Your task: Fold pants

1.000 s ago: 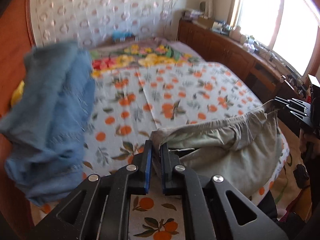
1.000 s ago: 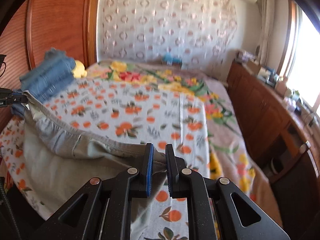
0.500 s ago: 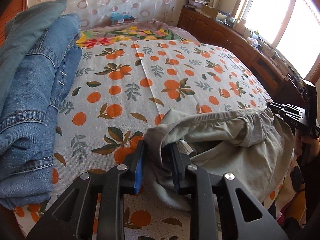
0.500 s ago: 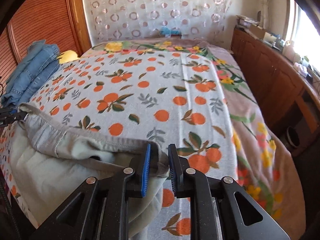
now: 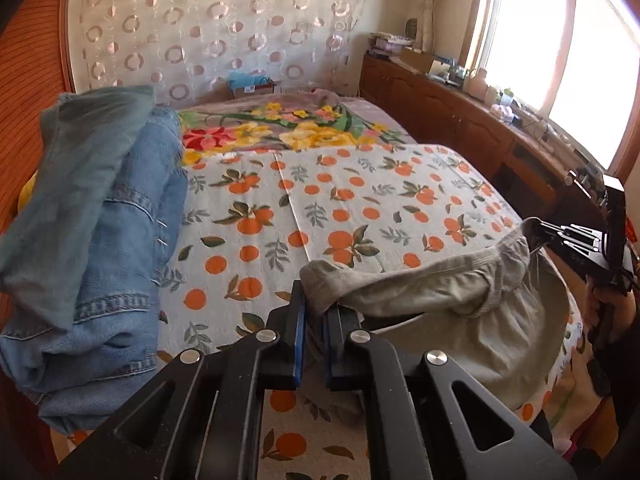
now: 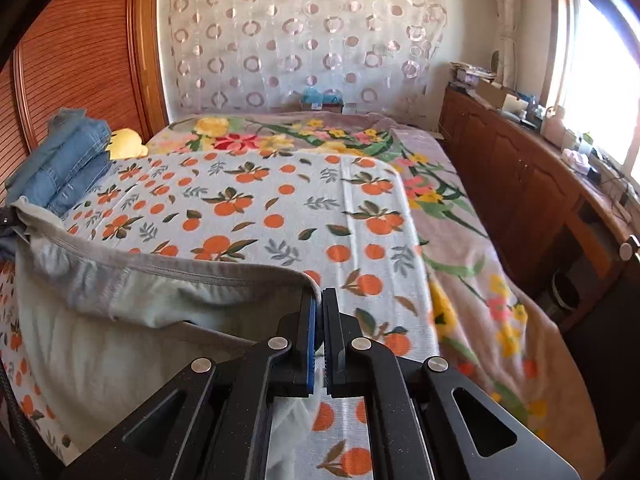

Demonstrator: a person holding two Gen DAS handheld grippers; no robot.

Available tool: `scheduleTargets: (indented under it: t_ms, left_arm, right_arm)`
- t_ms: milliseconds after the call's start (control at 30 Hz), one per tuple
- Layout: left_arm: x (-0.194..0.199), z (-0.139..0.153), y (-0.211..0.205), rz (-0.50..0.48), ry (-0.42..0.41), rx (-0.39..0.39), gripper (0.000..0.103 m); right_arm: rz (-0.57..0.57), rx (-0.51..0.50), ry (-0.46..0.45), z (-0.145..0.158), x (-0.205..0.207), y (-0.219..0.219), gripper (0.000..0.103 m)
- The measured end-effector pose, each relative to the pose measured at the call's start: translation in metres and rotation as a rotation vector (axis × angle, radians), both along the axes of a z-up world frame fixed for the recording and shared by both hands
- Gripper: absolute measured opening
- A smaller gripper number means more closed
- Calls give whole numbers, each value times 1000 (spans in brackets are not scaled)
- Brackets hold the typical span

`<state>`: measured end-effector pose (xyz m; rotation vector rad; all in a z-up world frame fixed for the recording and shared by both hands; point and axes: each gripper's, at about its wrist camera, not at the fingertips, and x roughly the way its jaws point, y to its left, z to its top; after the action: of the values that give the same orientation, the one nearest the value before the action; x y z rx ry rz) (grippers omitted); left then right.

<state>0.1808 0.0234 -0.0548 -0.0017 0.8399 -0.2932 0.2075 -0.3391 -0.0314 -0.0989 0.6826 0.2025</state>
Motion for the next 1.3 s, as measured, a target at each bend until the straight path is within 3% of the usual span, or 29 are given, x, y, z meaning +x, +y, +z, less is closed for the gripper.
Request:
scheduleTargets:
  t_ms: [167,267,333,400,700,867,900,933,1000,1167,1300]
  left_arm:
    - [9,-24,-10,-18,61,35,8]
    - [8,-27,-9,-12,61,17,8]
    - [7,-25,-6,-7,56,-1,8]
    - [4,-22,-5,-8,47,-11,8]
    - [-6,-11,-4,-18,11,-37,8]
    - [-8,-11,-3,-23,11,-41,8]
    - [-8,-12,-3,-23,13,-41,8]
    - [-8,-12,-4,-24,14,-40,8]
    - [-9,-13,-4,-27,15,-37,8]
    - [-8,-13,-4,-20,16,-44,8]
    - [-7,-14,-6,-21,19,-44,8]
  right_arm:
    - [45,22,53,2,14,-1,7]
    - [76,29,23,11,7,3,16]
    - [96,40,1,17,-2,9,31]
    - [145,48,-14,20,-12,18,35]
    - [370,9,13,12,-31,79,36]
    - [438,-89,106,-12,-13,102,36]
    - [439,-111,122,-15,-8,103,35]
    - [435,-120,120,-16,-5,103,28]
    - [435,-99,105,-9,2,99,0]
    - [309,-125,-30,16,23,97,0]
    - [234,-153,-1,8,48,99,0]
